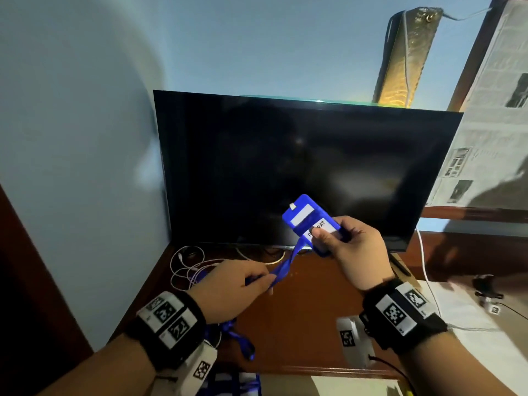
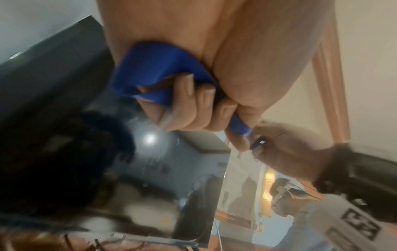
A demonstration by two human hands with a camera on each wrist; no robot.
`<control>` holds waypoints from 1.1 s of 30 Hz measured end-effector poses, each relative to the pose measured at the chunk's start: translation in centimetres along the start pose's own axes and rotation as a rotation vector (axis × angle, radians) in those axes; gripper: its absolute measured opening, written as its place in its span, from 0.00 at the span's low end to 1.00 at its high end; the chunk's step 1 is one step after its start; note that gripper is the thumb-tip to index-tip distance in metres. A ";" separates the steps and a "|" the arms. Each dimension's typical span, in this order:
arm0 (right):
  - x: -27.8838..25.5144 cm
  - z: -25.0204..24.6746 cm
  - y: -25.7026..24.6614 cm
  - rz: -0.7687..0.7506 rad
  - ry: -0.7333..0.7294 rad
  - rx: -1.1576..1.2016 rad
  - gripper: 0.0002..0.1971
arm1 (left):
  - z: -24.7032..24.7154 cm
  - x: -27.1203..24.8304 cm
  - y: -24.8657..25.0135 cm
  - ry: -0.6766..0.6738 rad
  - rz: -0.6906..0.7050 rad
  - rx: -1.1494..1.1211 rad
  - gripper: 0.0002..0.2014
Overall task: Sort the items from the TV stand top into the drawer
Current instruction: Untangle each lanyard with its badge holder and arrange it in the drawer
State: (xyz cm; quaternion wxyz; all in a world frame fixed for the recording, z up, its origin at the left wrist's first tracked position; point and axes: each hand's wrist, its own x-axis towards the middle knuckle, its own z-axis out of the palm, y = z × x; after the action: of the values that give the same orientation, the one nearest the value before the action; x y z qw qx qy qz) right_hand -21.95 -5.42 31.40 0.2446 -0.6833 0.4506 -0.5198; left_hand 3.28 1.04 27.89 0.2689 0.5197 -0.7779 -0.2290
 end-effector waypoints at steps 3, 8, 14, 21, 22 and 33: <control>-0.4 0.2 2.1 0.048 -0.061 -0.155 0.08 | -1.4 -1.6 2.3 0.039 0.048 0.038 0.16; -1.8 0.3 2.0 0.072 -0.366 0.163 0.03 | -5.6 -0.2 1.9 0.255 0.046 0.192 0.17; -2.8 -0.9 3.0 0.092 -0.362 0.133 0.02 | -12.9 -0.2 -4.0 0.433 -0.229 0.500 0.20; -1.9 -1.8 3.2 0.092 -0.220 -0.053 0.11 | -14.7 -1.7 -6.1 0.208 -0.464 0.698 0.11; -1.8 -1.3 2.5 0.077 -0.259 -0.018 0.10 | -13.9 -1.5 -6.2 0.140 -0.483 0.684 0.19; 1.7 0.9 -4.1 -0.074 -0.298 0.243 0.11 | -0.3 2.0 -0.6 -0.087 -0.025 -0.781 0.06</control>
State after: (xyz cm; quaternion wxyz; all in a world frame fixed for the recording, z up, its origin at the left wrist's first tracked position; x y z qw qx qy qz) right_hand -19.52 -5.11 35.23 0.3699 -0.7345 0.3179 -0.4719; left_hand 3.28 -1.06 28.05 0.4104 0.3776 -0.6363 -0.5330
